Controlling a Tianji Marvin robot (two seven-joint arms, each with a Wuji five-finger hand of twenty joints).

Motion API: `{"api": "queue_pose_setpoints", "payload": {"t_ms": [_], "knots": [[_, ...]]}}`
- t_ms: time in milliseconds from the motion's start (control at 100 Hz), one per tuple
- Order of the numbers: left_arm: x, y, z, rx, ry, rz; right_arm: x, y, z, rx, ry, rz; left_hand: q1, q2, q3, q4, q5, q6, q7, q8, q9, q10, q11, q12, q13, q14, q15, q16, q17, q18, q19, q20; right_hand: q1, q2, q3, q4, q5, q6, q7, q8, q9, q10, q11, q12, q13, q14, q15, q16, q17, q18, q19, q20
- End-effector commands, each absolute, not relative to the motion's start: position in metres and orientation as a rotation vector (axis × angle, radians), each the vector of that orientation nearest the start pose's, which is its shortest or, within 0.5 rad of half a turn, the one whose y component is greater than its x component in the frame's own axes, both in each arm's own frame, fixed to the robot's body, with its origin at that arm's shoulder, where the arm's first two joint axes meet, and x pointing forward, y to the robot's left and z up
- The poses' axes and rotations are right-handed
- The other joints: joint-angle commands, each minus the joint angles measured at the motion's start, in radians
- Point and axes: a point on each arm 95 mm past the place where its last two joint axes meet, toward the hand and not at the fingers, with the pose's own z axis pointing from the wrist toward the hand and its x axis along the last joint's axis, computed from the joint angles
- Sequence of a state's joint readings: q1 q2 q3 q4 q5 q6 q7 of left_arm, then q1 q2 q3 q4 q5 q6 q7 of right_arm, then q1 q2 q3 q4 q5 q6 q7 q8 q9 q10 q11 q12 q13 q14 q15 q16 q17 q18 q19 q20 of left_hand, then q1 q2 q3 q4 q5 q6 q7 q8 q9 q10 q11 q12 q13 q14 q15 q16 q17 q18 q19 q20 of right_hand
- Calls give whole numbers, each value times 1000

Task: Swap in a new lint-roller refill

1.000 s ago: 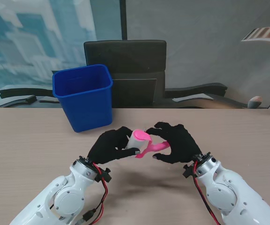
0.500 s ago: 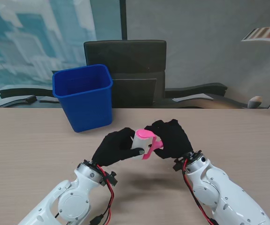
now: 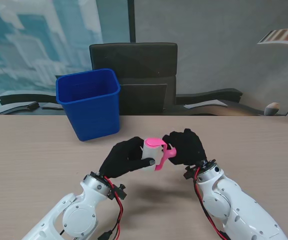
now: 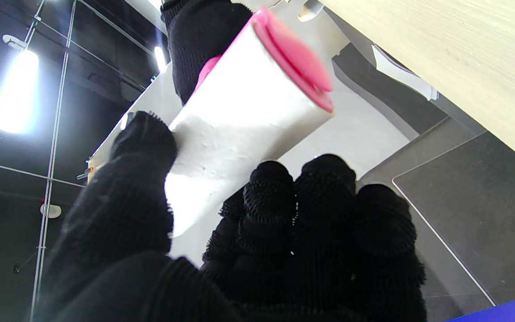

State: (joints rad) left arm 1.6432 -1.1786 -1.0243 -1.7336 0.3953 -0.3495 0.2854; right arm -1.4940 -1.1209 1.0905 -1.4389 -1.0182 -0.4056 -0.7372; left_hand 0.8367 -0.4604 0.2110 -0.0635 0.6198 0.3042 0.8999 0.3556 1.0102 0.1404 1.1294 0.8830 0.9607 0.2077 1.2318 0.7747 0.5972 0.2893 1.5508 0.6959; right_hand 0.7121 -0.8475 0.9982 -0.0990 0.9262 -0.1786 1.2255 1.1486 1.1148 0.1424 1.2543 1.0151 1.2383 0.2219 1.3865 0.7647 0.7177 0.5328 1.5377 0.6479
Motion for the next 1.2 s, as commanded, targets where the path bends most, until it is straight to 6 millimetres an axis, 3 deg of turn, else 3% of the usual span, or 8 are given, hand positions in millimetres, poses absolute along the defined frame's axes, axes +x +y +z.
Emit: {"api": "queue_pose_setpoints", "payload": {"t_ms": [0, 190, 450, 570, 710, 820, 910, 1190], "knots": [[335, -113, -289, -1490, 1009, -2507, 383, 39, -304, 721, 1094, 2174, 119, 94, 169, 76, 51, -176, 147, 17, -18, -85, -17, -39, -13, 6, -4, -18, -23, -34, 30, -16, -12, -33, 47, 31, 84, -62, 79, 43, 73, -21, 67, 33, 85, -443, 153, 22, 67, -390, 75, 2], [336, -109, -290, -1492, 1020, -2477, 381, 36, -301, 712, 1075, 2183, 17, 166, 192, 106, -99, -163, -273, -3, -194, 10, -246, -135, -130, 31, -103, -9, -118, -40, -54, -1, -21, -19, 50, 76, 190, -134, 178, 141, 211, -77, 150, 128, 90, -587, 326, 159, 243, -441, 203, -50], [340, -97, -291, -1463, 1031, -2415, 371, 16, -289, 714, 1103, 2129, -25, 224, 110, 143, -320, -82, -579, -64, -485, 111, -480, -303, -340, 79, -285, -24, -299, -17, -202, -6, -22, -9, 69, 107, 234, -142, 209, 161, 271, -100, 156, 174, 89, -626, 359, 260, 380, -461, 270, -79], [344, -84, -292, -1441, 1035, -2368, 367, -4, -283, 778, 1199, 2045, -19, 224, 105, 145, -281, -89, -573, -58, -480, 114, -488, -314, -347, 82, -296, -27, -306, -18, -211, -6, -15, -31, 81, 99, 245, -126, 205, 163, 277, -86, 151, 182, 90, -612, 361, 279, 389, -439, 279, -81], [349, -68, -296, -1415, 1096, -2317, 368, -27, -288, 896, 1372, 1872, -9, 212, 106, 145, -72, -120, -429, 33, -319, 90, -440, -306, -293, 79, -318, -49, -275, -12, -213, 2, -21, -53, 94, 83, 253, -111, 196, 164, 282, -74, 144, 188, 90, -599, 361, 288, 390, -418, 284, -85], [353, -56, -300, -1355, 1151, -2277, 374, -39, -296, 974, 1452, 1763, 6, 168, 116, 125, -20, -146, -307, 106, -274, 76, -437, -304, -282, 79, -333, -64, -267, -12, -213, 4, -29, -58, 96, 75, 254, -107, 193, 166, 283, -74, 143, 190, 90, -592, 361, 289, 386, -409, 285, -87], [354, -48, -302, -1345, 1159, -2253, 381, -46, -304, 1032, 1516, 1683, 40, 123, 118, 102, -16, -175, -152, 134, -240, 70, -424, -300, -264, 80, -334, -76, -248, -14, -213, 0, -37, -60, 95, 68, 254, -102, 187, 167, 282, -72, 140, 192, 90, -588, 360, 288, 386, -404, 285, -89], [354, -43, -308, -1364, 1150, -2239, 408, -59, -337, 1158, 1660, 1433, 57, 117, 112, 99, -4, -188, -107, 128, -215, 68, -409, -295, -249, 79, -317, -71, -236, -9, -201, 2, -42, -58, 100, 64, 256, -96, 179, 173, 282, -70, 136, 195, 90, -587, 360, 284, 393, -396, 287, -96]]}}
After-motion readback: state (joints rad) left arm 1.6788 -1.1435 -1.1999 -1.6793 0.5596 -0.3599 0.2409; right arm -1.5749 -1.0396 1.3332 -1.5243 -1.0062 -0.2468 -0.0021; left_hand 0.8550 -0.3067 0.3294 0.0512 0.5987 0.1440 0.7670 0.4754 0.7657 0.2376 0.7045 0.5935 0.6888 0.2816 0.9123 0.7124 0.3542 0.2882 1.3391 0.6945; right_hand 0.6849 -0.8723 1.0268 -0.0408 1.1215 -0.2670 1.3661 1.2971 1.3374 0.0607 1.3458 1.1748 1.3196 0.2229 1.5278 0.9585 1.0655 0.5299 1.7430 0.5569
